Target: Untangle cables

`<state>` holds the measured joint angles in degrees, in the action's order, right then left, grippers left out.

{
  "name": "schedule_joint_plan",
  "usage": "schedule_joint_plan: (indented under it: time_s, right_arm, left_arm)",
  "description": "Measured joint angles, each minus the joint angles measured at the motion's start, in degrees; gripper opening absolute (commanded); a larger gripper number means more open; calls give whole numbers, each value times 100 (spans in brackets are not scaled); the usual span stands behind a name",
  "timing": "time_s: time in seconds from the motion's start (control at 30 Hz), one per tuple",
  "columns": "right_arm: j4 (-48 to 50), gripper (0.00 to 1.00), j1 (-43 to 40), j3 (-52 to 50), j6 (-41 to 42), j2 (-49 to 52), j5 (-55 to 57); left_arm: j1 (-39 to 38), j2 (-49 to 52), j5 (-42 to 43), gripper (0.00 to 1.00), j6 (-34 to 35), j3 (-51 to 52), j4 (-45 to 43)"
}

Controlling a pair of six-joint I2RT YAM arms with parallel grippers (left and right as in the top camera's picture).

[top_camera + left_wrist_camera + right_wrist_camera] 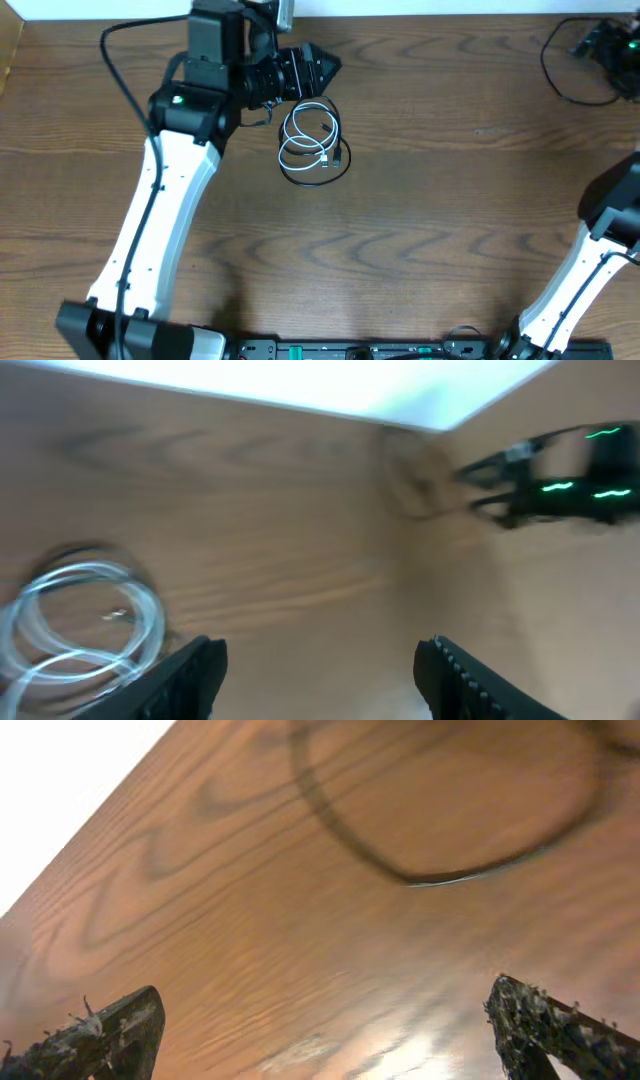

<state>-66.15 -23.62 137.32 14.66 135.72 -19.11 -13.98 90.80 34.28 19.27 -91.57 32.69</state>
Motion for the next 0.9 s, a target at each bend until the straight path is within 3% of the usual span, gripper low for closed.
schedule_joint_plan:
  time_s: [0.1, 0.33, 0.77, 0.9]
  right_arm:
    - [-92, 87, 354, 0, -162, -4, -275]
    - [-214, 86, 1141, 0, -302, -4, -343]
    - [-452, 85, 1523, -2, -323, -4, 11]
    - [-455, 84, 1523, -13, -345, -4, 52]
  left_arm:
    - [-85, 348, -459, 65, -225, 35, 81]
    - [-304, 1622, -986, 65, -343, 48, -223]
    - [-866, 2946, -2787, 62, 551, 116, -1462]
    - [-1038, 3110, -3215, 53, 820, 116, -1517]
